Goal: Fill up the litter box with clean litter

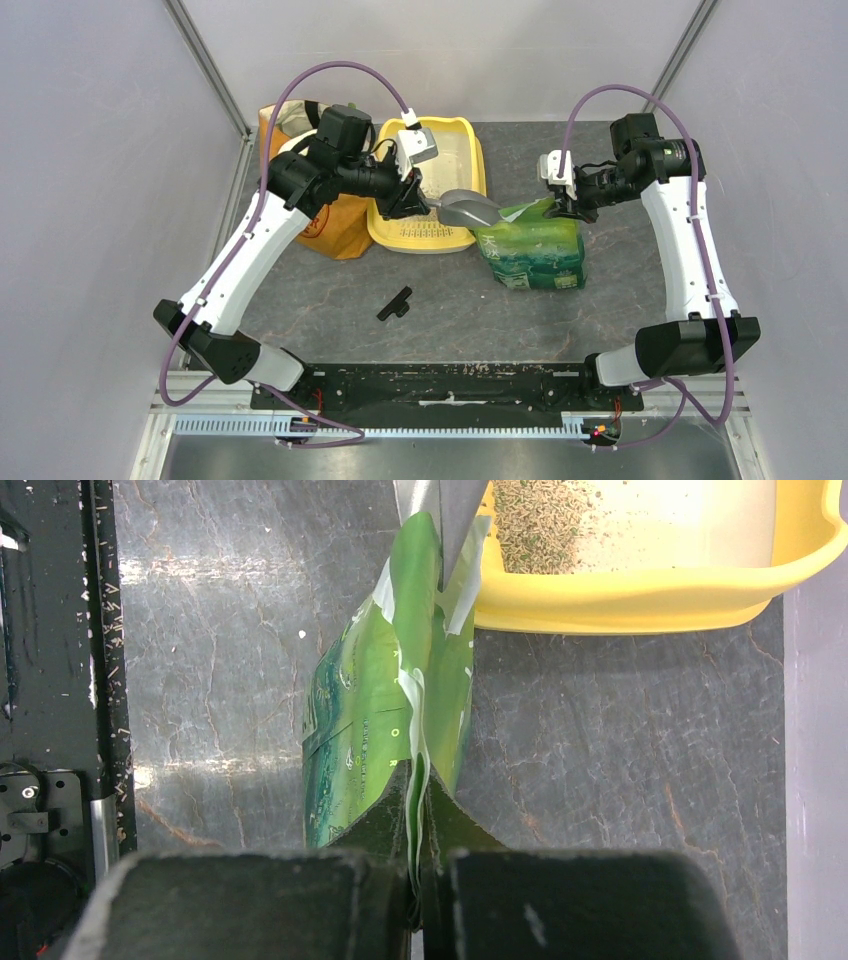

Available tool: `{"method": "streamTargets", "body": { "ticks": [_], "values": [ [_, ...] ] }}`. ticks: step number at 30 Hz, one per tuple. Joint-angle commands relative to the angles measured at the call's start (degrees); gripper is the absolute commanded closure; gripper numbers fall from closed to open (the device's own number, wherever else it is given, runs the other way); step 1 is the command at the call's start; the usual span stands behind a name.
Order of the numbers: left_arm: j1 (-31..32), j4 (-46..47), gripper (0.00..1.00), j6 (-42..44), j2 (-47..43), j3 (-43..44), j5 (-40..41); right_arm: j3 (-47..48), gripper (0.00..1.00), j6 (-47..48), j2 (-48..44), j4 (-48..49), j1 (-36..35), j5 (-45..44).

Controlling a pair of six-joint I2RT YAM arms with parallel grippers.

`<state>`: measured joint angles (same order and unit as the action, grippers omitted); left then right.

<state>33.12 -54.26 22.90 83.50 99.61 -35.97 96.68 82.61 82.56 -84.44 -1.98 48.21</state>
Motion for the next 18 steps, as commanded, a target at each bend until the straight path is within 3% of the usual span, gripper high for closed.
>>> {"method": "streamTargets", "body": {
  "ticks": [1,9,18],
  "values": [
    [-0.87,1.87,0.98,6.23,-0.03,2.70,-0.35,3.42,1.00,2.48,-0.88,0.52,0.13,3.23],
    [-2.80,-1.58,0.98,11.27,1.87,6.63,-2.94,3.51,1.00,2.77,-0.79,0.13,0.13,2.86],
    [-2.80,-4.58,0.98,14.95,2.47,5.44,-3.94,3.94,1.00,2.56,-0.56,0.15,0.13,2.95]
  ]
}}
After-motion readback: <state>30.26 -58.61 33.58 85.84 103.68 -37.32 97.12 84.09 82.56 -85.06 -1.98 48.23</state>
